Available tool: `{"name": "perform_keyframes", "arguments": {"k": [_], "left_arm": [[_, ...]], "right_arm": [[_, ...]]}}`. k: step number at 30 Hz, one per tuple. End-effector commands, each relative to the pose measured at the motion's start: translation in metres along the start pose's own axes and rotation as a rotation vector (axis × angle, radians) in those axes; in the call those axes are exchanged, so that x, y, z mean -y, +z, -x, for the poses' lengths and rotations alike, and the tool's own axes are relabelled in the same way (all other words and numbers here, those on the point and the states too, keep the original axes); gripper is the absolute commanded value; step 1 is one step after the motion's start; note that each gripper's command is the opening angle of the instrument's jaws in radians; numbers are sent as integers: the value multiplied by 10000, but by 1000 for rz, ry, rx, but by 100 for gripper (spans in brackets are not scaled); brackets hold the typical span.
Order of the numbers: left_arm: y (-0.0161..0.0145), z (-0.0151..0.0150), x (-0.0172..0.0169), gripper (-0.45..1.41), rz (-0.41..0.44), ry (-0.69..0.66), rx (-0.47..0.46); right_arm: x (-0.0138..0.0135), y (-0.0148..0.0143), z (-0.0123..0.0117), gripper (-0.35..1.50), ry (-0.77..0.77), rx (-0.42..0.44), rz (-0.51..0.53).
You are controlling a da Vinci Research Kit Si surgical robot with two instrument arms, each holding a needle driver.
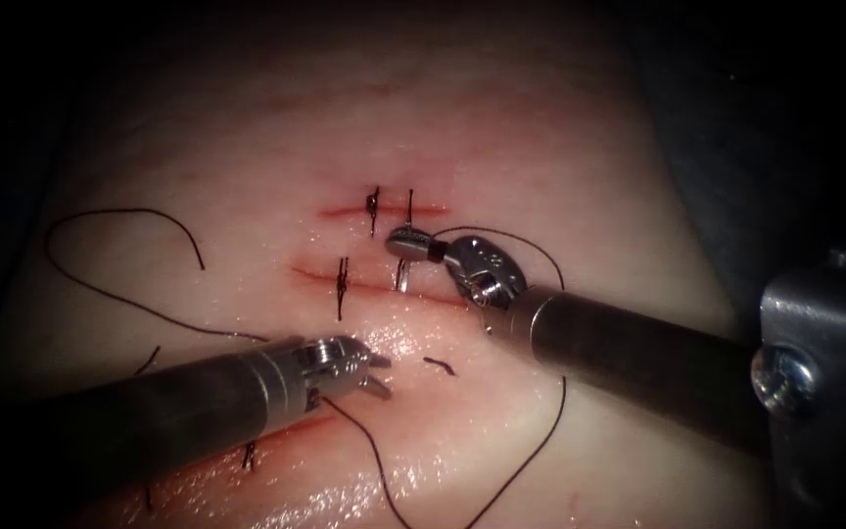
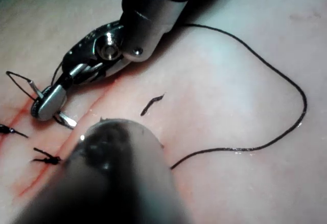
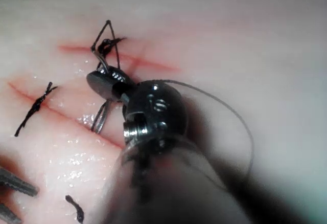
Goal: Wound Closure
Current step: With the right needle driver throw the needle through the bottom of the cut.
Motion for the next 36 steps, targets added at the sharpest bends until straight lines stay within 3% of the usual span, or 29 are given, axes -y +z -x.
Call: {"name": "perform_keyframes", "arguments": {"k": [1,16,36], "left_arm": [[9,-2,3,2,3,2,0],[24,40,22,-5,33,-29,-17],[36,54,36,-5,43,-40,-24]], "right_arm": [[-1,11,-2,-35,13,-4,-9],[3,13,-1,-35,182,39,-109],[22,18,5,-35,353,59,-225]]}}
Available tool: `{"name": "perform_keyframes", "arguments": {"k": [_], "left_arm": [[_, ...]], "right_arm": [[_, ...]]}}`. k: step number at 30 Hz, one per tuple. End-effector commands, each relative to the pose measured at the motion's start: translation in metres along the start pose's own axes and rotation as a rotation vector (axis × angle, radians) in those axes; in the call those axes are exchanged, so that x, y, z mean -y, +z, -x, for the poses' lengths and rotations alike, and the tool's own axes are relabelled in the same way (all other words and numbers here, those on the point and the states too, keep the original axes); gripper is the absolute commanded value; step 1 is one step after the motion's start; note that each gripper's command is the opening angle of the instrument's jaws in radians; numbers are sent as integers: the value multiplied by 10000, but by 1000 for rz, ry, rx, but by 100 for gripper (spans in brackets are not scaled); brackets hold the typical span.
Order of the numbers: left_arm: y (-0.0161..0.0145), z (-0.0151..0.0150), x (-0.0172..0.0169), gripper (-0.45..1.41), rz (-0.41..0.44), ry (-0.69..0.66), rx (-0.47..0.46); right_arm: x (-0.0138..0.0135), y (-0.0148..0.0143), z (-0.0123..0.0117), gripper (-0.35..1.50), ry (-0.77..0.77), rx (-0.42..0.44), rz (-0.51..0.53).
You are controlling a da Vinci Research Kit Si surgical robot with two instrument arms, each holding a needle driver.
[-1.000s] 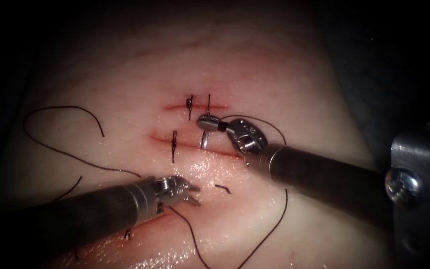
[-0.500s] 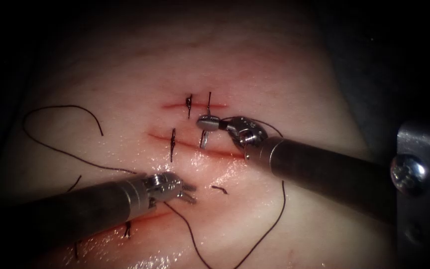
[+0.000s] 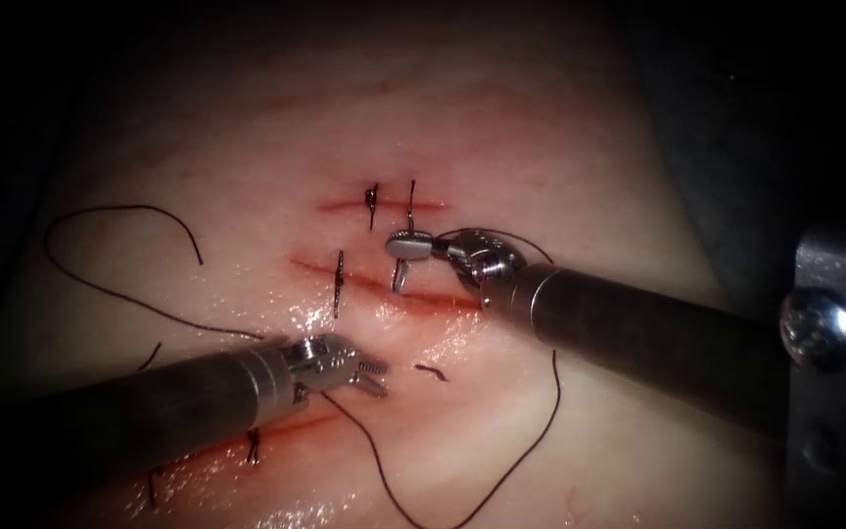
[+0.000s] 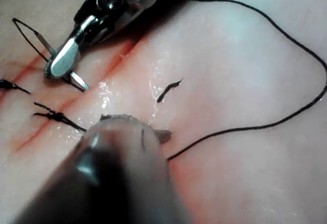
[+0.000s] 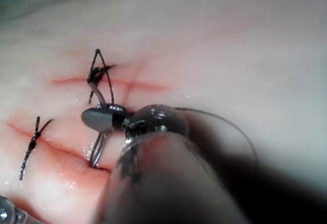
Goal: Wound Closure
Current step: With the right needle driver throw the needle through the bottom of the cut.
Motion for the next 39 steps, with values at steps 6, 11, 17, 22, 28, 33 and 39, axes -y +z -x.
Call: {"name": "perform_keyframes", "arguments": {"k": [6,11,17,22,28,33,39], "left_arm": [[1,4,1,-5,15,9,-4],[-2,9,1,-6,19,14,-4],[-2,10,2,-8,20,15,-4],[-2,9,2,-8,19,8,-5],[-3,9,2,-10,20,20,-4],[-4,9,2,-11,22,33,-4],[-8,12,3,-11,27,42,-3]], "right_arm": [[-1,26,-1,-35,57,-1,-89],[8,39,4,-35,92,22,-135],[18,28,13,-35,163,33,-135],[14,26,20,-35,254,31,-163],[21,41,29,-35,293,47,-259],[27,45,35,-35,321,68,-303],[33,47,43,-35,375,85,-331]]}}
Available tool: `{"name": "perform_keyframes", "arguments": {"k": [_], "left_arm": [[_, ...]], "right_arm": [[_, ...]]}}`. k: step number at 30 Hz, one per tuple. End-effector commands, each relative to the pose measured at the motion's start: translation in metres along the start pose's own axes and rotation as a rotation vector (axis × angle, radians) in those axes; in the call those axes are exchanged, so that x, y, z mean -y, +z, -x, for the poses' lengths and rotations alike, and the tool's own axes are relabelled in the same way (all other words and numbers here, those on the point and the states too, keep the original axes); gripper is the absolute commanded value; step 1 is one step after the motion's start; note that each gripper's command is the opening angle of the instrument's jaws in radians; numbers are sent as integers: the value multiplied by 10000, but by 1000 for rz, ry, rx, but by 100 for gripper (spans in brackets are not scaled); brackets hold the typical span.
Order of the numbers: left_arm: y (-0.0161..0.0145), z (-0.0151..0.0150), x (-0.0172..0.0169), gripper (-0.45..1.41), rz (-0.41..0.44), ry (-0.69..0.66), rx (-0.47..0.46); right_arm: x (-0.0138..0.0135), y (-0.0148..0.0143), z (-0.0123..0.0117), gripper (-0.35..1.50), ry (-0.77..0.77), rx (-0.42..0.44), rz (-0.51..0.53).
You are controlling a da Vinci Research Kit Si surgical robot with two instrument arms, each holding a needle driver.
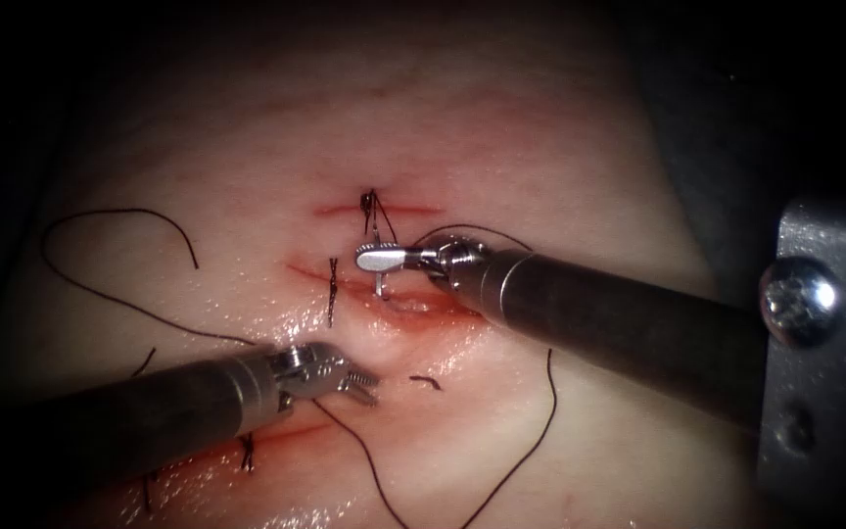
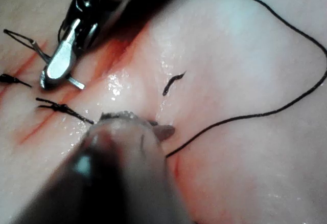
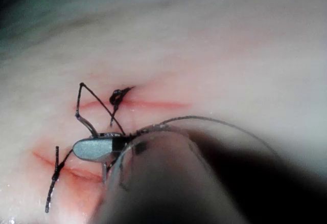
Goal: Wound Closure
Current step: With the right needle driver throw the needle through the bottom of the cut.
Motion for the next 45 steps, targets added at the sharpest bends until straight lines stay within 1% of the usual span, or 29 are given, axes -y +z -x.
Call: {"name": "perform_keyframes", "arguments": {"k": [1,6,11,24,28,30,31,32,33,34,35,38,40,41,42,43,45], "left_arm": [[5,-1,4,-13,2,1,-1],[3,1,4,-13,4,3,-1],[1,0,5,-15,7,3,-1],[-1,2,6,-15,6,5,0],[-2,2,3,-15,6,4,0],[-3,3,1,-15,6,5,1],[-4,3,1,-15,6,5,1],[-5,5,-1,-15,7,6,1],[-6,5,-2,-15,8,7,1],[-7,6,-2,-15,8,7,1],[-8,8,-3,-15,6,9,3],[-9,9,-4,-15,6,10,3],[-8,9,-4,-15,6,10,3],[-8,9,-4,-15,6,10,3],[-8,9,-5,-15,6,10,3],[-9,10,-5,-15,6,11,3],[-9,10,-5,-15,6,11,3]], "right_arm": [[-4,9,-2,-35,9,7,-7],[-4,12,9,-35,56,19,-19],[-2,13,28,-35,118,35,-35],[9,8,44,-35,242,34,-42],[7,16,41,-35,241,36,-45],[6,17,34,-35,231,-12,-43],[6,17,31,-35,202,-21,-39],[6,13,24,47,151,-81,-18],[7,12,20,71,135,-106,-8],[7,9,17,81,117,-126,2],[9,0,12,91,87,-142,15],[14,-15,3,99,47,-152,48],[18,-32,-6,111,-14,-156,106],[19,-37,-8,118,-26,-161,121],[20,-43,-11,130,-32,-168,133],[22,-49,-14,135,-87,-176,147],[25,-58,-18,138,-135,-188,163]]}}
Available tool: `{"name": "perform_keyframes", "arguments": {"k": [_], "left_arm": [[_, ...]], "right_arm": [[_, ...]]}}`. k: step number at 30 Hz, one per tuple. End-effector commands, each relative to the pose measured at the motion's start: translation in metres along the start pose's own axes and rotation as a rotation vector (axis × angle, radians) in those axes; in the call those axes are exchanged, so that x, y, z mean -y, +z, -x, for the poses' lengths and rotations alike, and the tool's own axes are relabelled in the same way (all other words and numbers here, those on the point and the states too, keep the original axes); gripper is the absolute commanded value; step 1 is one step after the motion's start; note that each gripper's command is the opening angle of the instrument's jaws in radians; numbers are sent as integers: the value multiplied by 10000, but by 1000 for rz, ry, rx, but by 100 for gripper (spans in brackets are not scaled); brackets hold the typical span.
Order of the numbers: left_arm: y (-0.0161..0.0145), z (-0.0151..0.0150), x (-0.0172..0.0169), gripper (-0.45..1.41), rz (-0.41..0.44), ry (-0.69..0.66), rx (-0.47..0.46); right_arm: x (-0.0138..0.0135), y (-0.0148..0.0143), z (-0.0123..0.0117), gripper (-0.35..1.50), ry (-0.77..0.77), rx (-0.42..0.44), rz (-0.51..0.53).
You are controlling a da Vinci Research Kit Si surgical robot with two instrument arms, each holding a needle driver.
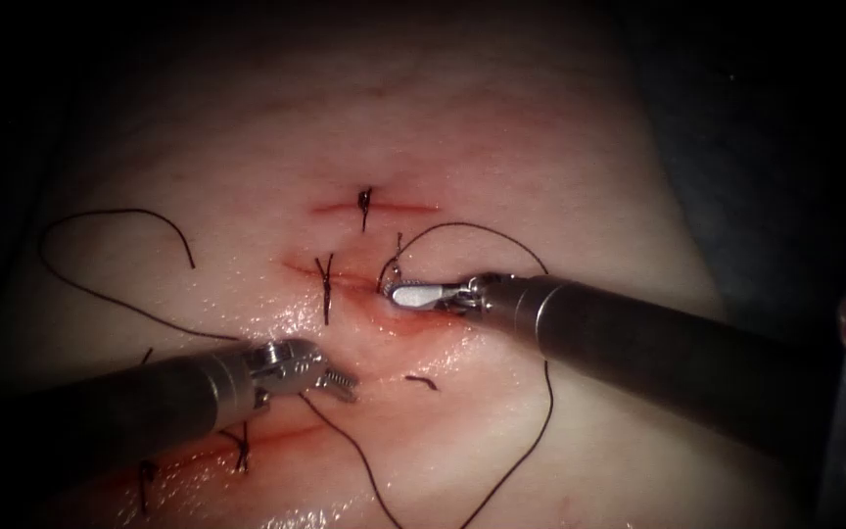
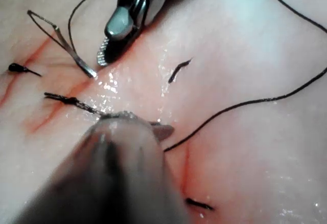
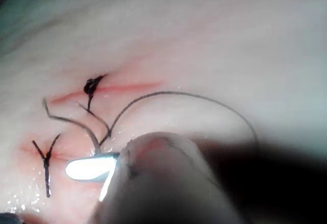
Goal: Wound Closure
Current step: With the right needle driver throw the needle through the bottom of the cut.
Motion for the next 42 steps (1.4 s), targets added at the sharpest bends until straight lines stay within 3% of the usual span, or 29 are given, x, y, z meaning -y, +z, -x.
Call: {"name": "perform_keyframes", "arguments": {"k": [1,6,10,15,23,28,42], "left_arm": [[7,-2,4,-15,0,2,-1],[7,-2,4,-15,0,2,-1],[9,0,3,-15,-2,4,-1],[8,4,1,-15,-3,8,-1],[8,7,1,-16,-3,12,-1],[9,7,0,-16,-4,11,0],[9,12,-2,-16,-5,16,0]], "right_arm": [[-4,-2,-6,136,-42,-5,6],[19,-5,-10,133,-227,25,83],[52,19,-7,123,-474,67,151],[47,31,-23,120,-638,57,329],[16,29,-54,138,-658,8,424],[9,37,-52,121,-660,42,386],[-15,39,-62,121,-672,57,426]]}}
